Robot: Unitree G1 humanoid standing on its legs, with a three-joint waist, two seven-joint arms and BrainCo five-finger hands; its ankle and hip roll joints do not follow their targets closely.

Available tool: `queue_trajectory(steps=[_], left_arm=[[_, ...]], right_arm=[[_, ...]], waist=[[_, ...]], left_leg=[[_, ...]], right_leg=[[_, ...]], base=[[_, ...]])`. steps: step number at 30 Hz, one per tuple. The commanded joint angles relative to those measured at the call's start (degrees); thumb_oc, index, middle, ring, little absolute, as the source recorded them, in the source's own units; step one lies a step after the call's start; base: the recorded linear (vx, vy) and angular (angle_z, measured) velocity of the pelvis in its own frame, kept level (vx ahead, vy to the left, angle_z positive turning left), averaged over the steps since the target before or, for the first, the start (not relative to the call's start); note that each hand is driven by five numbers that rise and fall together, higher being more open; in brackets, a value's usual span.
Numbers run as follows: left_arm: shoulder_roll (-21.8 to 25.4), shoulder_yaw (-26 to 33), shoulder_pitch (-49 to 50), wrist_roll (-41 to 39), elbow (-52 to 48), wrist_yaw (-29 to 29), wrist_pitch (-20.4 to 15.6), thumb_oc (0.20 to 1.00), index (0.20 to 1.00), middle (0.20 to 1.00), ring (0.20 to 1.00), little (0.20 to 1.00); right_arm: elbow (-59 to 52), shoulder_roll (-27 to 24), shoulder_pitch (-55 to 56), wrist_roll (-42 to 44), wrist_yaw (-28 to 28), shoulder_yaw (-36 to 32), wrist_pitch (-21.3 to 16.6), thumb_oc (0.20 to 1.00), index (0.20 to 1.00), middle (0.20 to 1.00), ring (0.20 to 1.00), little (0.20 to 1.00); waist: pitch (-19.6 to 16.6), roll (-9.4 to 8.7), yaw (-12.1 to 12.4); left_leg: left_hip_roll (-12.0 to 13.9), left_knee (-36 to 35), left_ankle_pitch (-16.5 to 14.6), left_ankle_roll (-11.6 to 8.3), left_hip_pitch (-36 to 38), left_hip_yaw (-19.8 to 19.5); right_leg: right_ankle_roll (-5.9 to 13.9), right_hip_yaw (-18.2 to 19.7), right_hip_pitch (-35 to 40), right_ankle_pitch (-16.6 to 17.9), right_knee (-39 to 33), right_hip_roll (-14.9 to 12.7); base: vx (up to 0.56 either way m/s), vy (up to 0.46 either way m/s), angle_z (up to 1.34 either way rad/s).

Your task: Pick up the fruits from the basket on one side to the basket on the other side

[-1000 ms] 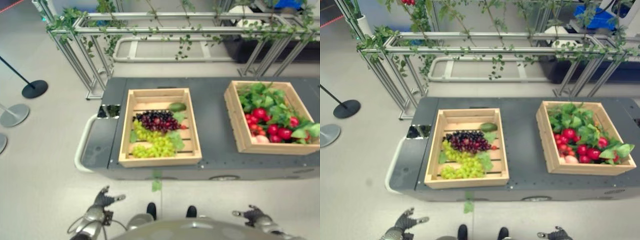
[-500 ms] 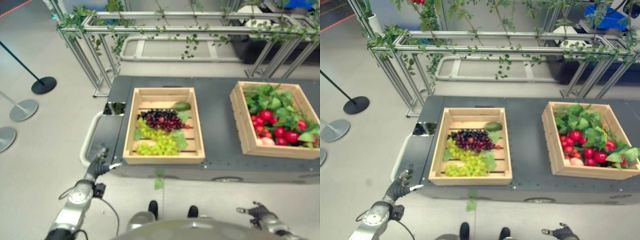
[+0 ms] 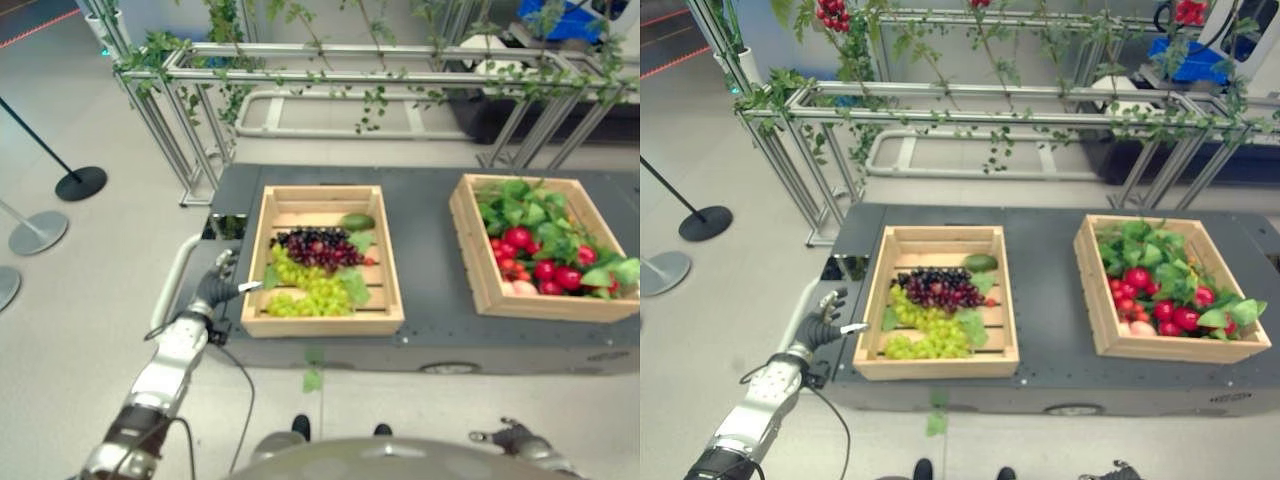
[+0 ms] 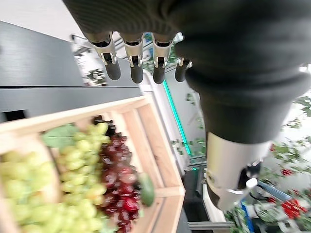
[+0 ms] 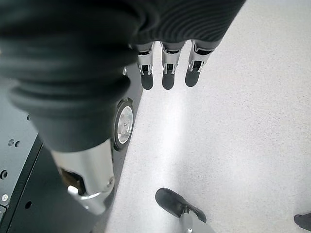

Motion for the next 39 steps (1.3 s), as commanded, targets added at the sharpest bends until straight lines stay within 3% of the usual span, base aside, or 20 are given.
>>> queue_trajectory(steps=[1,7,15,29,39], left_arm=[[-0.3,0.0,-7.2,2.4,2.1,2.0,-3.4,1.000,1.000,1.000,1.000,1.000],[-0.7,-7.6,-20.6,6.2,12.4,6.6,-4.0,1.000,1.000,1.000,1.000,1.000],[2.1,-14.7,-29.5,8.7,19.0,5.6,-1.9,1.000,1.000,1.000,1.000,1.000],[1.9,-19.0,-40.3,10.4,37.8,5.2,2.4,1.000,1.000,1.000,1.000,1.000],[3.6,-20.5,-42.6,14.2,43.5,5.3,3.2,1.000,1.000,1.000,1.000,1.000]], right_arm=[[1.6,-0.6,-2.6,-1.2,-0.7,2.9,-0.4,1.000,1.000,1.000,1.000,1.000],[1.2,-1.1,-4.5,-1.1,-1.8,5.3,-1.3,1.000,1.000,1.000,1.000,1.000],[0.4,-3.0,-7.5,0.2,-2.4,6.5,-1.3,1.000,1.000,1.000,1.000,1.000],[0.2,-4.5,-11.1,3.5,-3.5,7.5,-1.3,1.000,1.000,1.000,1.000,1.000],[-1.5,-5.0,-11.4,6.1,-3.5,7.6,-2.6,1.000,1.000,1.000,1.000,1.000]], waist=[[0.9,-1.01,-0.7],[3.0,-1.01,-3.0],[6.9,-0.41,-4.5],[12.4,-1.29,-5.7],[15.7,-2.46,-5.9]], left_leg=[[-1.3,0.1,-3.1,-0.51,-0.9,1.2],[-1.0,0.1,-2.3,-0.52,-3.6,2.2],[-1.1,2.6,-1.1,-0.01,-11.3,2.6],[-0.9,8.3,-0.5,0.61,-21.3,2.3],[-0.9,12.1,-1.1,0.78,-25.8,1.9]], right_leg=[[3.91,1.0,-0.1,-1.6,0.8,0.5],[3.83,1.9,-3.9,-1.0,1.9,0.7],[3.30,3.4,-12.9,-0.4,6.0,0.6],[3.10,3.7,-22.1,0.9,9.7,0.0],[2.98,3.7,-25.6,1.1,11.7,-0.3]], base=[[-0.02,0.004,-0.11],[-0.07,0.007,-0.10],[-0.08,0.029,-0.12],[-0.04,0.009,0.00],[-0.01,0.000,0.01]])
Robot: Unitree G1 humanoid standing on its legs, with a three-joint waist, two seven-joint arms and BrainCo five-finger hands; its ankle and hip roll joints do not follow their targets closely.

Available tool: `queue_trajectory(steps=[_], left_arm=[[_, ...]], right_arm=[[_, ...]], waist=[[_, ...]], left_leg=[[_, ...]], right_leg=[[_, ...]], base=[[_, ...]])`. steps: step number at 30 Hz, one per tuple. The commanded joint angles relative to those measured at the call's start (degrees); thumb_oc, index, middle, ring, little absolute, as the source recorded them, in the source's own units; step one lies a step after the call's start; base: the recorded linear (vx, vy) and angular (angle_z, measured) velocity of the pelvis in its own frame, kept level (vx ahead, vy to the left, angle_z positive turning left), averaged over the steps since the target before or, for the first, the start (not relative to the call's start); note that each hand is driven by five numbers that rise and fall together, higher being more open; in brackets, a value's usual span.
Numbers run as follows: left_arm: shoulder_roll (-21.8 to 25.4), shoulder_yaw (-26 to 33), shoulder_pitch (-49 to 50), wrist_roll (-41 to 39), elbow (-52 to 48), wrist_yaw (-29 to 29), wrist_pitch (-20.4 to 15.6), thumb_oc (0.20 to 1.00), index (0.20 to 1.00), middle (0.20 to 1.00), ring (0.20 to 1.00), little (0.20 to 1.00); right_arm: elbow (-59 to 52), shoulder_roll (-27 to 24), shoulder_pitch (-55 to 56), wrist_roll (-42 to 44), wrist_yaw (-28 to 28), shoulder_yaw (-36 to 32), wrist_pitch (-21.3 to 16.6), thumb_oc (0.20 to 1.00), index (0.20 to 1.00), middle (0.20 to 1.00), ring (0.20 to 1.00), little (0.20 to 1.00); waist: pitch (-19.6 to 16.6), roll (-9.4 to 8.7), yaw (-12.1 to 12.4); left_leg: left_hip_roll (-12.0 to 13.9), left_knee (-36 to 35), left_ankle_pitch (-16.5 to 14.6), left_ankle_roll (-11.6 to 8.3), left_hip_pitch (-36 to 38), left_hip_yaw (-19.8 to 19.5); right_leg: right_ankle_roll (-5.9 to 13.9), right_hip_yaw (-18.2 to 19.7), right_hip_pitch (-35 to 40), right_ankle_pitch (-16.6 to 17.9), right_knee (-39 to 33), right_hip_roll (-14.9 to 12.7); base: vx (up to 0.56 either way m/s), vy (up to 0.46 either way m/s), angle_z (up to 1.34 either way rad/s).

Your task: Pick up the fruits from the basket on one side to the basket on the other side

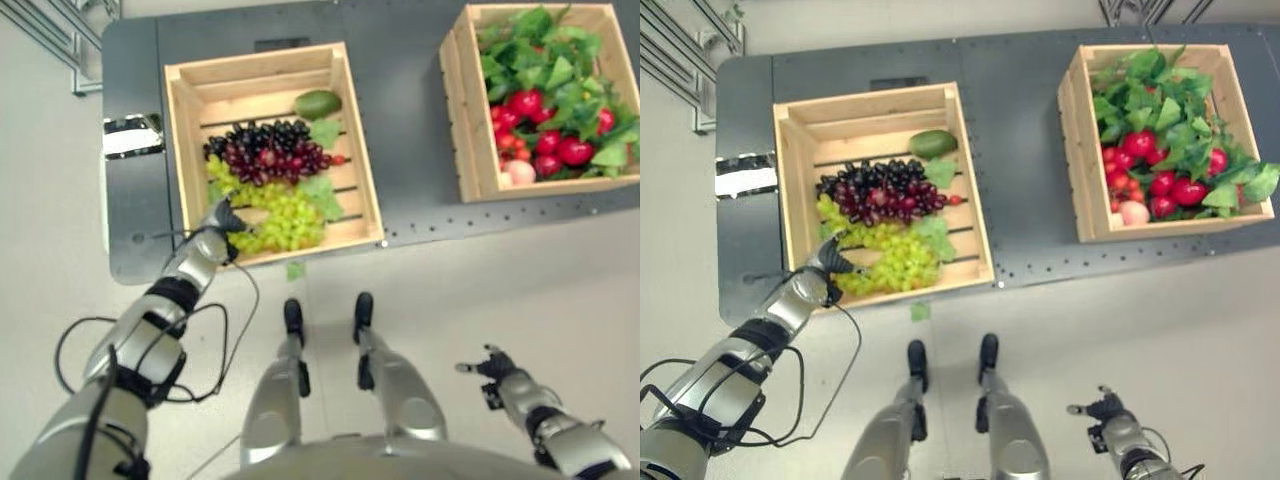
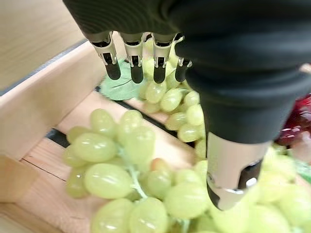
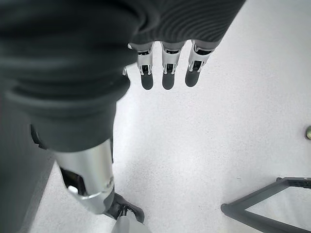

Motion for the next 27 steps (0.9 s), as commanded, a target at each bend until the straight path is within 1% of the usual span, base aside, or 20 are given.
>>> queue_trajectory(steps=[1,8,15,21,27], left_arm=[[1.0,-0.1,-3.2,3.4,4.3,0.2,0.1,1.000,1.000,1.000,1.000,1.000],[3.0,0.6,-4.9,2.4,5.4,1.7,0.1,1.000,1.000,1.000,1.000,1.000],[4.5,-0.5,-6.9,2.3,4.8,2.5,0.1,1.000,1.000,1.000,1.000,1.000],[5.4,-1.8,-7.9,3.1,5.3,2.4,0.5,1.000,1.000,1.000,1.000,1.000],[4.4,-2.3,-7.7,4.4,6.3,2.3,1.0,1.000,1.000,1.000,1.000,1.000]], right_arm=[[-2.4,-2.9,2.4,2.4,-1.0,2.0,-0.5,1.000,1.000,1.000,1.000,1.000],[-3.0,-3.2,3.2,3.3,-1.2,1.3,-1.0,1.000,1.000,1.000,1.000,1.000],[-2.2,-3.0,3.5,3.7,-1.5,1.3,-1.2,1.000,1.000,1.000,1.000,1.000],[-2.4,-2.5,2.9,4.3,-1.7,2.0,-1.3,1.000,1.000,1.000,1.000,1.000],[-2.5,-2.5,3.3,4.9,-2.0,1.7,-1.5,1.000,1.000,1.000,1.000,1.000]], waist=[[-1.7,-1.44,0.0],[-1.2,-1.94,-0.7],[-0.5,-1.77,-1.1],[-0.1,-1.63,-1.3],[0.4,-1.37,-1.7]], left_leg=[[-1.5,9.4,-3.6,0.96,-7.0,-0.7],[-1.2,9.0,-3.2,1.09,-9.1,-0.5],[-1.5,9.2,-3.0,1.13,-10.9,-0.6],[-1.4,10.5,-3.8,1.59,-12.5,-0.3],[-1.5,10.4,-3.8,1.64,-13.0,-0.4]], right_leg=[[4.69,0.9,-6.2,-3.1,9.9,-1.0],[5.00,0.8,-8.4,-2.2,9.4,-0.8],[4.98,0.8,-10.0,-2.1,9.4,-0.9],[5.00,1.3,-11.9,-2.3,10.5,-0.8],[4.88,1.5,-12.6,-2.6,11.0,-0.7]], base=[[0.00,0.000,0.00],[0.00,0.003,-0.02],[0.02,0.000,0.00],[0.03,0.001,0.00],[0.02,-0.003,-0.06]])
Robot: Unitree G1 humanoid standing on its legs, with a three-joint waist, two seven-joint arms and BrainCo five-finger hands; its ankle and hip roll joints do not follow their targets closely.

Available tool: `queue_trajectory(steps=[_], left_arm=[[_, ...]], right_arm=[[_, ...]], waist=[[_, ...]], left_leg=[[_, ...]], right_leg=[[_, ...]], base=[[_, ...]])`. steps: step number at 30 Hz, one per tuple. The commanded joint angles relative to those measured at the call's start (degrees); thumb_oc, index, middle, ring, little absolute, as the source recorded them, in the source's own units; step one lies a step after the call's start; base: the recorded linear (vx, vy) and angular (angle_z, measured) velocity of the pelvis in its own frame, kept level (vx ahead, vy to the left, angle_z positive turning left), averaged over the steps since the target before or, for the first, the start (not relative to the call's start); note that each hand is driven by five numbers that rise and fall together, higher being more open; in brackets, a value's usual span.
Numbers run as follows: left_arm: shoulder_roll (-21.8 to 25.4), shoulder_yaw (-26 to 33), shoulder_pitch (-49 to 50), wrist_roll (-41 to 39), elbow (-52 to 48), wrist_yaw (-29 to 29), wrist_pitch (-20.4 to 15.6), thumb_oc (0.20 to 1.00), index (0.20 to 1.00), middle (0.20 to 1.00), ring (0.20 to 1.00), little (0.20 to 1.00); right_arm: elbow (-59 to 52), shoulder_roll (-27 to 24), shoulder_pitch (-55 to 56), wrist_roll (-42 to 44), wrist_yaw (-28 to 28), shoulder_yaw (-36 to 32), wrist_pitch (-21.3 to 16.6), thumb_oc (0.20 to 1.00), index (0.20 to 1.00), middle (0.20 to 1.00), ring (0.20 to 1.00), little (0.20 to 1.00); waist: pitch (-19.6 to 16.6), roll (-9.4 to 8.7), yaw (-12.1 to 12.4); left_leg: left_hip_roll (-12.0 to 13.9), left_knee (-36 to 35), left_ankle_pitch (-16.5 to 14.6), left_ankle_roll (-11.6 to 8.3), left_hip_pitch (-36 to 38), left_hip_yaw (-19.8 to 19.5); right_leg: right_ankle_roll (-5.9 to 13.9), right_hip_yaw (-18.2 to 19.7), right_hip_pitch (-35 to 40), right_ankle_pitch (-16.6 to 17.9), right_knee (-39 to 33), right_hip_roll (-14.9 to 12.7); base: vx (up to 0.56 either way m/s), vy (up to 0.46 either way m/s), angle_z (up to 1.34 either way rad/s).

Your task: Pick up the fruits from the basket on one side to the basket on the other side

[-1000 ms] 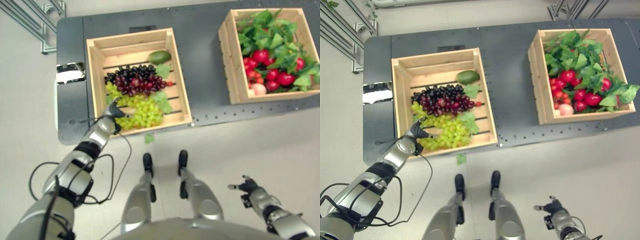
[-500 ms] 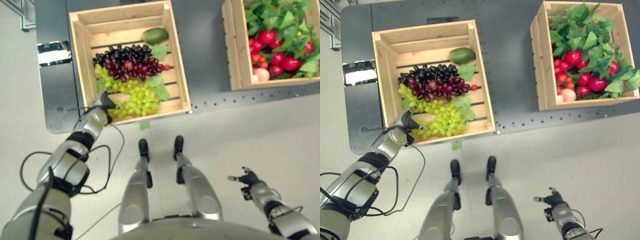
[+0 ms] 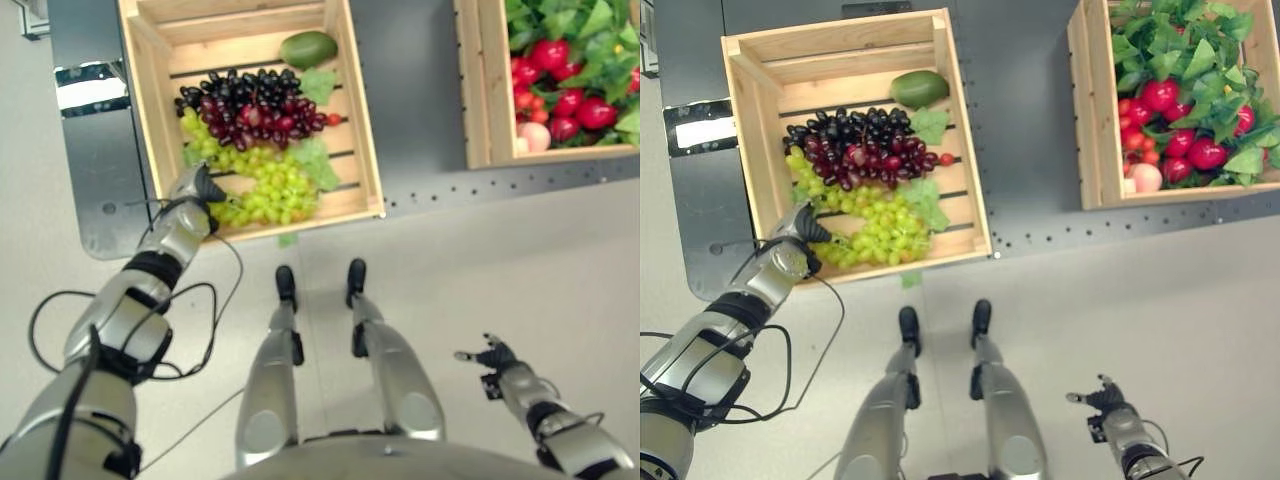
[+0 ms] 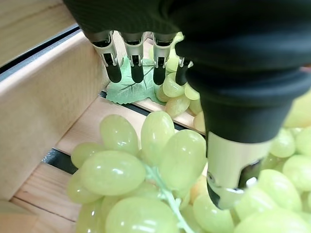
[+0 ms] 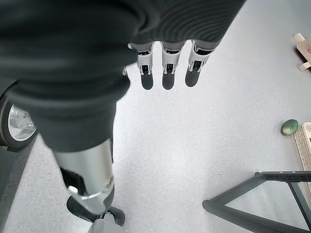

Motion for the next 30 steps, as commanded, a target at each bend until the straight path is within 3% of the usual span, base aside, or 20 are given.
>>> queue_trajectory(steps=[1,17,30], left_arm=[[-0.4,0.6,-1.8,2.6,4.8,-1.1,1.4,1.000,1.000,1.000,1.000,1.000],[-2.7,-1.9,1.7,7.6,5.6,-6.9,2.3,1.000,1.000,1.000,1.000,1.000],[0.4,-6.1,-0.7,9.0,1.3,-12.3,2.7,1.000,1.000,1.000,1.000,1.000]], right_arm=[[-0.7,-2.0,3.0,1.9,-1.4,1.1,-0.2,1.000,1.000,1.000,1.000,1.000],[-0.2,-3.7,3.0,2.3,-0.5,0.5,0.3,1.000,1.000,1.000,1.000,1.000],[-0.3,-4.9,2.9,1.5,1.5,1.3,1.0,1.000,1.000,1.000,1.000,1.000]], waist=[[-0.2,-0.31,-1.4],[0.2,0.46,-1.3],[0.3,1.75,-0.7]], left_leg=[[-1.6,7.0,-3.9,1.44,-2.9,-0.7],[-1.8,7.5,-4.8,1.46,-2.0,-0.2],[-2.3,7.7,-4.9,1.28,-0.4,-0.5]], right_leg=[[4.96,0.0,-1.8,-2.8,7.0,-0.6],[4.68,0.9,-1.3,-3.3,7.4,-0.2],[4.53,0.6,0.4,-3.7,7.9,-0.5]], base=[[0.00,0.000,0.00],[0.00,0.000,-0.01],[0.00,0.002,-0.02]])
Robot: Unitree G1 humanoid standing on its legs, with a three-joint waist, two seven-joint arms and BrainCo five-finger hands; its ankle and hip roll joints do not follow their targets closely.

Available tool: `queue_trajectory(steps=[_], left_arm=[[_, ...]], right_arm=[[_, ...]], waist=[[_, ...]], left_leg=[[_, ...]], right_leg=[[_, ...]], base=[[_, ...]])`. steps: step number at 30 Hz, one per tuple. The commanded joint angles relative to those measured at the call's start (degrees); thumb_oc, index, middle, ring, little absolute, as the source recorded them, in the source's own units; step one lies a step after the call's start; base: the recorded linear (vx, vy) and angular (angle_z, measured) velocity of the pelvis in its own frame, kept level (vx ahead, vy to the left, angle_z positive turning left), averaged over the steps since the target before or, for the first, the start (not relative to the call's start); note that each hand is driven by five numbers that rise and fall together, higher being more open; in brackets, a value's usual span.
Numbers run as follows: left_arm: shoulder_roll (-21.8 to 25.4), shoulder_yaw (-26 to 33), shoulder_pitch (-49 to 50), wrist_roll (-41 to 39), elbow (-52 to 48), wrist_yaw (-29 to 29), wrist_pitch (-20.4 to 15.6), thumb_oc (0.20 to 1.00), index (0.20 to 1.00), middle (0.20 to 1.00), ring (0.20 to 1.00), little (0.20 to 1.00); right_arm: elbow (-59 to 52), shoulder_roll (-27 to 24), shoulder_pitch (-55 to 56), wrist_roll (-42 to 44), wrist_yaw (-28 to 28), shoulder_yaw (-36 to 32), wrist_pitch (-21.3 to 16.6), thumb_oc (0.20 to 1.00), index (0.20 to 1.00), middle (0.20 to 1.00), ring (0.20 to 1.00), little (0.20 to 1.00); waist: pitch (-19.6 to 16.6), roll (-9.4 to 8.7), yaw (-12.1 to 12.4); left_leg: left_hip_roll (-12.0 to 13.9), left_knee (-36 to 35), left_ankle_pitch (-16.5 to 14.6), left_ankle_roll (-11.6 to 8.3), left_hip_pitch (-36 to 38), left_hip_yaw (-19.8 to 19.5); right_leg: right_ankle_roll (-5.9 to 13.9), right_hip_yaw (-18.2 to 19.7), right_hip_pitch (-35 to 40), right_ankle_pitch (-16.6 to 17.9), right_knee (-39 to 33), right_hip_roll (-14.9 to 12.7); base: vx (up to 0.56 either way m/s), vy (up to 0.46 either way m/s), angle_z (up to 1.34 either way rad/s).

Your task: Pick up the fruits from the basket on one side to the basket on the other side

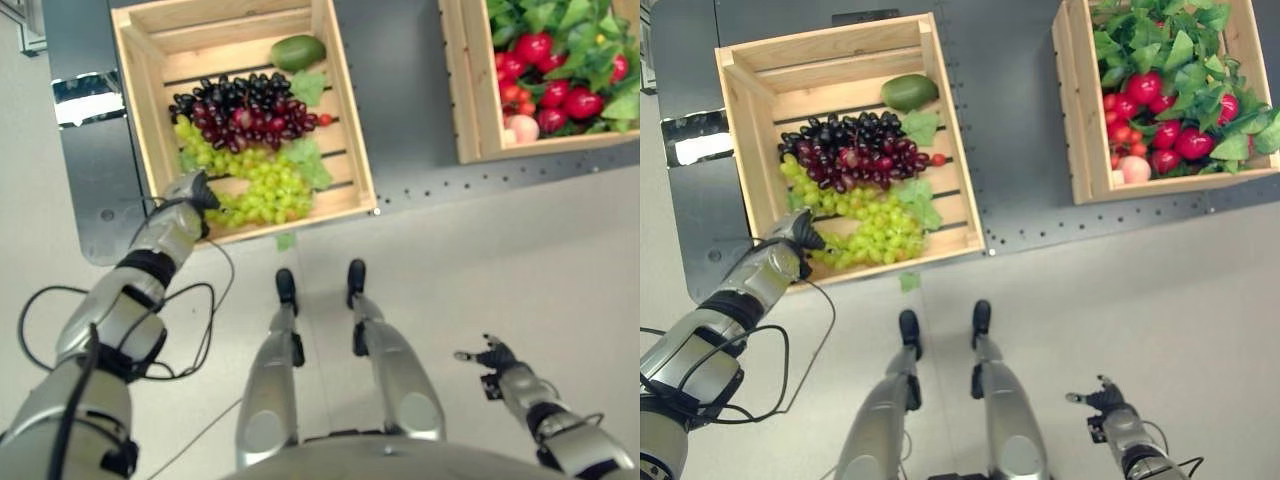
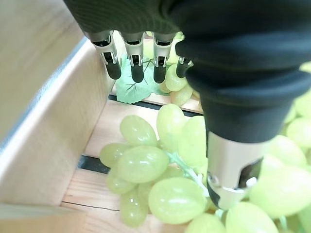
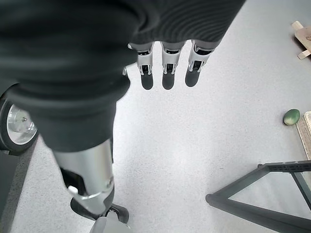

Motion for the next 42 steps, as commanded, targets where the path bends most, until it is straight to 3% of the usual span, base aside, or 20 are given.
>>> queue_trajectory(steps=[1,10,17,23,29,42], left_arm=[[-1.4,-0.7,0.6,2.6,0.5,-4.6,0.9,1.000,1.000,1.000,1.000,1.000],[-1.1,-2.3,0.3,3.4,-1.2,-7.3,1.0,1.000,1.000,1.000,1.000,1.000],[-1.1,1.5,0.7,-4.1,-6.7,-4.4,0.5,1.000,1.000,1.000,1.000,1.000],[4.1,2.0,1.7,-5.5,-19.2,-3.3,-0.2,1.000,1.000,1.000,1.000,1.000],[8.0,2.4,3.1,-6.2,-25.6,-4.5,-0.5,1.000,1.000,1.000,1.000,1.000],[4.2,1.1,2.7,-1.8,-18.3,-4.2,0.8,1.000,1.000,1.000,1.000,1.000]], right_arm=[[-0.3,-5.0,2.8,0.3,0.7,1.1,1.2,1.000,1.000,1.000,1.000,1.000],[0.1,-5.4,2.7,-0.4,2.1,1.6,1.5,1.000,1.000,1.000,1.000,1.000],[-0.2,-5.2,3.0,-0.4,2.3,1.4,1.7,1.000,1.000,1.000,1.000,1.000],[-0.9,-4.8,4.6,-0.2,2.3,0.2,1.6,1.000,1.000,1.000,1.000,1.000],[-0.2,-4.7,5.6,-0.1,2.5,-0.9,1.7,1.000,1.000,1.000,1.000,1.000],[-0.4,-4.7,4.5,0.4,2.2,-0.3,1.5,1.000,1.000,1.000,1.000,1.000]], waist=[[0.3,1.75,-0.7],[-0.1,1.99,-0.3],[-0.2,2.46,0.3],[0.3,3.25,1.2],[0.7,3.98,1.8],[1.3,3.80,1.5]], left_leg=[[-2.2,7.5,-5.0,1.15,-2.4,-1.8],[-2.4,8.1,-5.4,0.98,-1.3,-1.9],[-2.5,8.0,-5.1,0.98,-1.1,-2.3],[-2.7,7.6,-4.6,0.91,-0.7,-2.8],[-2.8,7.5,-4.5,0.86,-0.5,-3.2],[-2.9,7.9,-4.4,1.04,-1.2,-3.2]], right_leg=[[4.85,-0.5,-0.4,-3.9,6.3,-0.4],[4.72,-0.5,1.0,-4.0,6.4,-0.5],[4.52,-0.8,1.4,-4.1,6.4,-0.7],[4.50,-1.6,2.0,-4.3,6.1,-0.9],[4.49,-2.0,2.4,-4.5,6.2,-1.1],[4.44,-1.7,1.2,-4.6,7.0,-1.0]], base=[[0.00,0.000,0.00],[0.00,0.000,0.00],[0.00,0.000,0.00],[-0.01,-0.017,0.07],[0.00,-0.012,0.05],[0.00,-0.002,0.03]])
